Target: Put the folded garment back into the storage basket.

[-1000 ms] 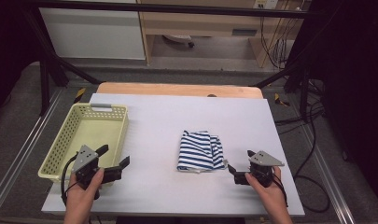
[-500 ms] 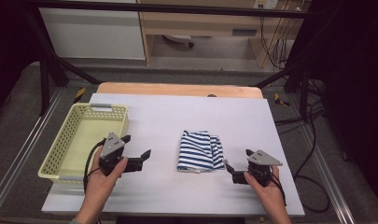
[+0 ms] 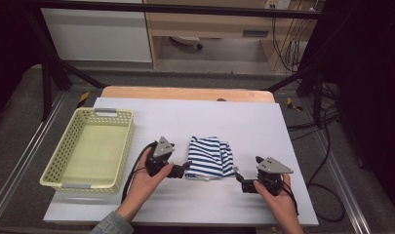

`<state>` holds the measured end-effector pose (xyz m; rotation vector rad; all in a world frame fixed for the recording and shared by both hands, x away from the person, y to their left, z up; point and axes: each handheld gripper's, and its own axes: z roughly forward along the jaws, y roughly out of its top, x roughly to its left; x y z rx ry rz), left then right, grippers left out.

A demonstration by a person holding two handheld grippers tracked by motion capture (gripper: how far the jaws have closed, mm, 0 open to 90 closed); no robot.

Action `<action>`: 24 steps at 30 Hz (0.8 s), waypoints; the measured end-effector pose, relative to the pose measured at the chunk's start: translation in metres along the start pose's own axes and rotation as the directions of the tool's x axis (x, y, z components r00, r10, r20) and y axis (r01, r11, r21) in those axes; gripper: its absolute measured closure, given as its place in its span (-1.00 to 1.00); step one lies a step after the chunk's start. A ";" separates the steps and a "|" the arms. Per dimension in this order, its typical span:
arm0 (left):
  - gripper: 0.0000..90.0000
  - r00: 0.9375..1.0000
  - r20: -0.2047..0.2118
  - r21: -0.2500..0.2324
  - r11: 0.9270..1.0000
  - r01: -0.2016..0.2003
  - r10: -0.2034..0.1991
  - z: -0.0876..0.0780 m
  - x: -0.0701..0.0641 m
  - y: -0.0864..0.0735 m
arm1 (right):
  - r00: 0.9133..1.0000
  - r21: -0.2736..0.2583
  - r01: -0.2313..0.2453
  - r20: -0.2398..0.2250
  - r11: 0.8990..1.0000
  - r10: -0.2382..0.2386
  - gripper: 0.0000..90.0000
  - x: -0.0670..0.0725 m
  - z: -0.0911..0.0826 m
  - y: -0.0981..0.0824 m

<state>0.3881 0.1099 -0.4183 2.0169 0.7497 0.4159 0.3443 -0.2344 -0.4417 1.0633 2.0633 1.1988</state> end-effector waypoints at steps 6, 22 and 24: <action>-0.76 1.000 0.019 0.034 0.999 0.007 -0.008 0.008 -0.010 -0.012 | 1.000 0.003 0.003 -0.010 1.000 -0.003 -0.91 0.002 0.000 0.000; -0.62 1.000 0.017 0.095 0.995 0.006 -0.008 0.009 -0.021 -0.023 | 0.997 0.074 -0.031 -0.064 0.997 0.036 -0.90 0.003 0.003 0.001; -0.56 1.000 0.000 0.124 0.992 0.009 -0.009 0.012 -0.023 -0.025 | 0.997 0.076 -0.033 -0.071 0.997 0.038 -0.90 0.003 0.002 0.002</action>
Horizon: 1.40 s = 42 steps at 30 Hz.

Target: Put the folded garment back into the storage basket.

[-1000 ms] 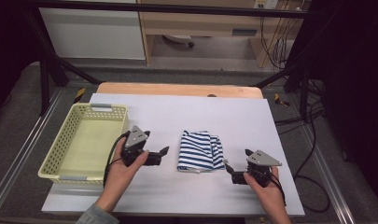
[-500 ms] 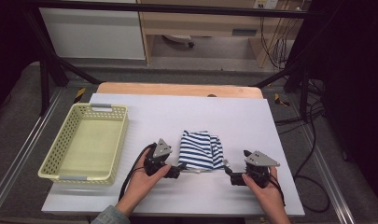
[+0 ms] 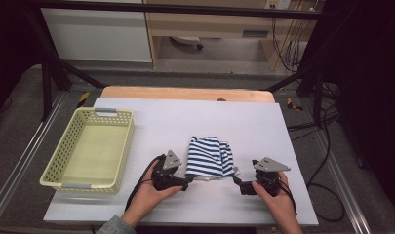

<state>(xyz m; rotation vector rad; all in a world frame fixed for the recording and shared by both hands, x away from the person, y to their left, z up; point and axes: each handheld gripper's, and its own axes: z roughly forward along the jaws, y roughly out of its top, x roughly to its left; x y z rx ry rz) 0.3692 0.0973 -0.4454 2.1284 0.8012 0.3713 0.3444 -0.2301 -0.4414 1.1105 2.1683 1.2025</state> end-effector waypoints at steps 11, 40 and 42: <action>0.03 0.999 0.022 0.049 0.998 -0.050 0.049 0.015 -0.008 -0.003 | 1.000 0.031 0.016 -0.027 0.999 -0.015 -0.89 0.006 0.004 0.000; 0.90 0.990 0.132 0.143 0.988 -0.061 0.043 -0.053 0.011 -0.046 | 0.983 0.185 0.064 -0.179 0.981 -0.031 -0.28 0.074 0.024 0.003; 0.90 0.991 0.131 0.143 0.988 -0.049 0.030 -0.060 0.010 -0.052 | 0.981 0.190 0.062 -0.190 0.980 -0.026 -0.27 0.076 0.025 0.003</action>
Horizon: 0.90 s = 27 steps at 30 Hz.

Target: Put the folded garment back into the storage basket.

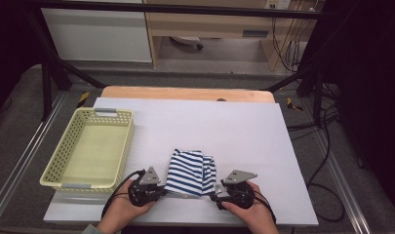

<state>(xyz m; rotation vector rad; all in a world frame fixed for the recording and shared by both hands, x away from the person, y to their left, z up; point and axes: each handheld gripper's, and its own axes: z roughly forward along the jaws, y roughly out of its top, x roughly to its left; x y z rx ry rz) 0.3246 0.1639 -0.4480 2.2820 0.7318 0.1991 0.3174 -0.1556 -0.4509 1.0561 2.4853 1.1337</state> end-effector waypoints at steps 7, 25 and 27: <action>0.78 0.999 -0.051 -0.015 1.000 0.009 -0.010 -0.011 -0.008 -0.014 | 0.999 0.005 0.046 -0.029 0.999 -0.046 -0.14 0.021 0.012 0.001; -0.81 0.989 -0.123 -0.158 0.986 0.060 -0.080 -0.011 -0.017 -0.006 | 0.992 -0.048 0.114 -0.042 0.992 -0.116 0.92 0.024 0.018 0.001; -0.83 0.989 -0.126 -0.165 0.985 0.052 -0.073 -0.009 -0.018 -0.005 | 0.992 -0.045 0.117 -0.042 0.992 -0.119 0.92 0.024 0.017 0.001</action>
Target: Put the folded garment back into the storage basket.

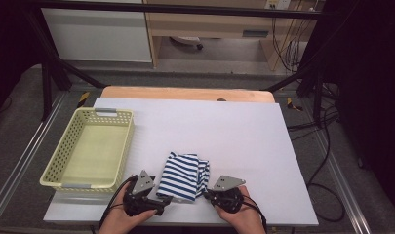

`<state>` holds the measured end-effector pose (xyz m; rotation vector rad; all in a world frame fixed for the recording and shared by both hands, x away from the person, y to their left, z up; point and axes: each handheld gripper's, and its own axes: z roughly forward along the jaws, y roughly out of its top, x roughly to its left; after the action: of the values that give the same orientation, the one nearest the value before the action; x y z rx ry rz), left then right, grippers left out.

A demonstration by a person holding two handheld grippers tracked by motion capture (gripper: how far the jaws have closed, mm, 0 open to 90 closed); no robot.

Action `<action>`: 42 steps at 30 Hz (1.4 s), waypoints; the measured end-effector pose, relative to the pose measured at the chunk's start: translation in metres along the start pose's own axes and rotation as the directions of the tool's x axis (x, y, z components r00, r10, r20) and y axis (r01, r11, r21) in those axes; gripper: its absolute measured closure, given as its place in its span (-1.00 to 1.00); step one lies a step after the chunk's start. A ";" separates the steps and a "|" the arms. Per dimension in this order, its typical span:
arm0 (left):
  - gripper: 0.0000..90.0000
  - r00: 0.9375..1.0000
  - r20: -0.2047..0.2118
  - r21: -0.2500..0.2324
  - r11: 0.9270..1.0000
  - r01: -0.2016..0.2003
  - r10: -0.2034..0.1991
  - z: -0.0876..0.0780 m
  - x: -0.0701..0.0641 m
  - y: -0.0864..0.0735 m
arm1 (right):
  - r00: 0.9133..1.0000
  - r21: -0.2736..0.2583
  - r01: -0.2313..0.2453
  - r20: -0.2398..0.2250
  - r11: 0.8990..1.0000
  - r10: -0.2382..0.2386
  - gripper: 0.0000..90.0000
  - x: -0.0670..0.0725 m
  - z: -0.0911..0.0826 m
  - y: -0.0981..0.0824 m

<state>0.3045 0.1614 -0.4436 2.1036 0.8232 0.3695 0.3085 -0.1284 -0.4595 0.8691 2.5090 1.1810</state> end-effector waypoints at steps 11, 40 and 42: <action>-0.83 0.999 0.027 -0.008 1.000 -0.026 0.026 0.009 -0.007 0.003 | 0.999 0.020 -0.034 -0.008 0.999 0.034 0.93 -0.004 -0.020 -0.015; -0.69 0.986 -0.162 -0.131 0.991 0.021 -0.042 0.054 0.023 0.080 | 0.999 0.072 -0.041 -0.017 0.997 0.043 0.93 -0.004 -0.021 -0.009; -0.72 0.985 -0.159 -0.130 0.990 0.050 -0.071 0.050 0.028 0.072 | 0.999 0.079 -0.040 -0.017 0.996 0.041 0.93 -0.004 -0.023 -0.010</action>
<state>0.3819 0.1189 -0.4184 1.9455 0.9322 0.5528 0.2971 -0.1498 -0.4526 0.9366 2.5800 1.1141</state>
